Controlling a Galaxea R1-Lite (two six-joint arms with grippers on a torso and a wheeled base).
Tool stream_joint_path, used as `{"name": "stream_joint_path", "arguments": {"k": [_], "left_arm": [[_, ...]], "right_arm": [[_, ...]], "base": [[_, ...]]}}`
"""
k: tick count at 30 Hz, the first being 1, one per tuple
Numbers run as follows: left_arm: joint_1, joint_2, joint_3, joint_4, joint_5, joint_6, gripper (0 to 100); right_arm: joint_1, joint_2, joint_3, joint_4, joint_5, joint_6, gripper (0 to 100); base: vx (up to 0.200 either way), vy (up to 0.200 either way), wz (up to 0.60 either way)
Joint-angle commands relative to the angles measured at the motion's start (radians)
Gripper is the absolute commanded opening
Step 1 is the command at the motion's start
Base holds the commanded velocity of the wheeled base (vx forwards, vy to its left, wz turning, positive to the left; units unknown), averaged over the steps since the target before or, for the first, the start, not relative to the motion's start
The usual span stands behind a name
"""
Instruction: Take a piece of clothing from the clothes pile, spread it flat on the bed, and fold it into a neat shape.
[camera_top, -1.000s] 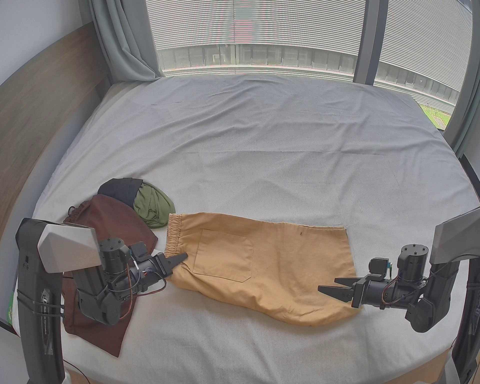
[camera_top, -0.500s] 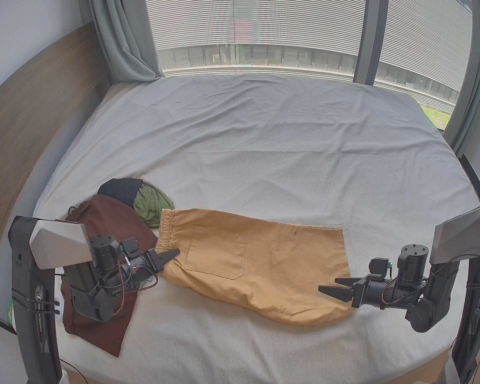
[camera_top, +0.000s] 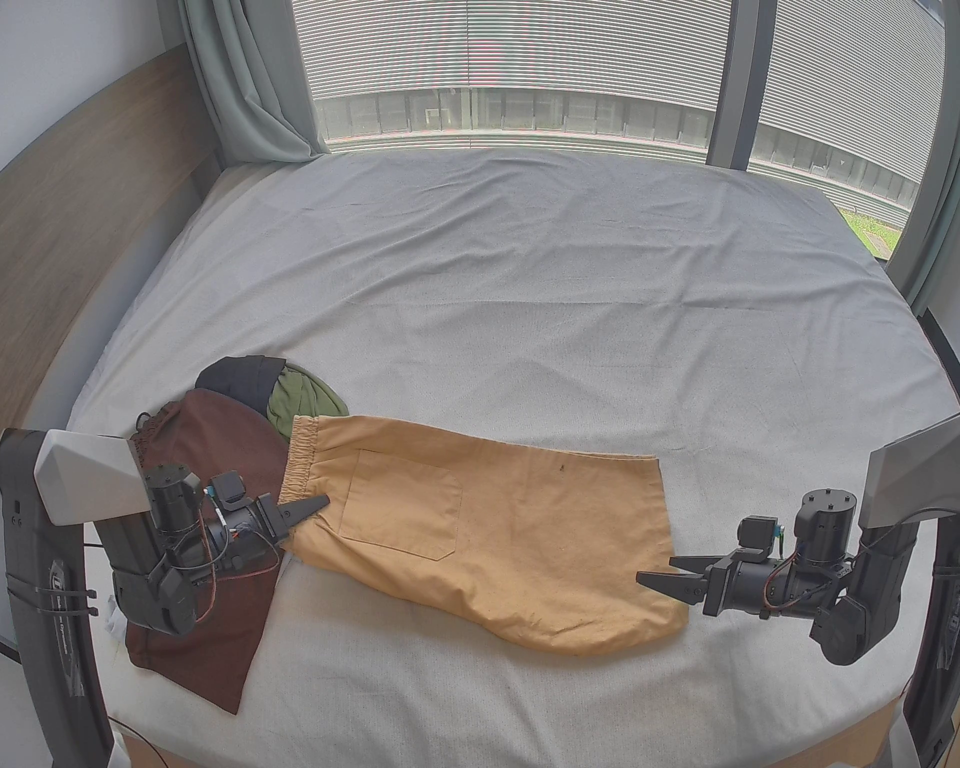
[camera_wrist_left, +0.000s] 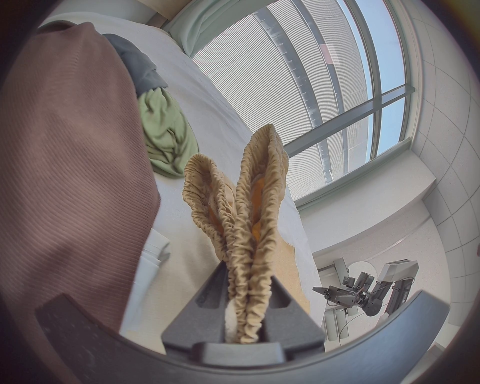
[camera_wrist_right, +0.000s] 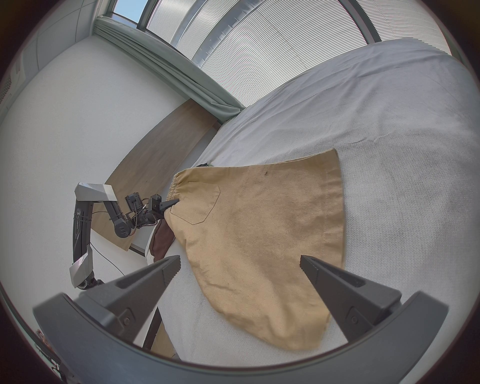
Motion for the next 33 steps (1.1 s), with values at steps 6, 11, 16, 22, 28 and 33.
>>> {"name": "stream_joint_path", "arguments": {"k": [6,11,16,22,28,33], "left_arm": [[0.029,-0.012,0.001,-0.001,-0.003,0.0,0],[0.019,-0.013,0.001,-0.001,0.0,0.011,0],[-0.021,-0.033,0.006,-0.001,0.005,0.054,0],[-0.084,-0.079,0.031,-0.001,0.011,0.055,0],[-0.122,-0.09,0.035,-0.001,0.04,0.057,0],[-0.127,-0.09,0.034,-0.001,0.045,0.057,0]], "right_arm": [[0.001,0.0,0.0,0.0,0.001,0.0,100],[0.003,0.0,0.0,0.0,0.001,-0.003,100],[0.0,-0.002,-0.002,0.0,0.001,-0.003,100],[0.0,-0.008,-0.003,0.0,0.001,-0.003,100],[0.0,-0.011,-0.003,0.0,0.001,-0.003,100],[0.0,-0.011,-0.003,0.0,0.001,-0.003,100]], "base": [[0.0,0.0,0.0],[0.0,0.0,0.0],[0.0,0.0,0.0],[0.0,0.0,0.0],[0.0,0.0,0.0],[0.0,0.0,0.0]]}}
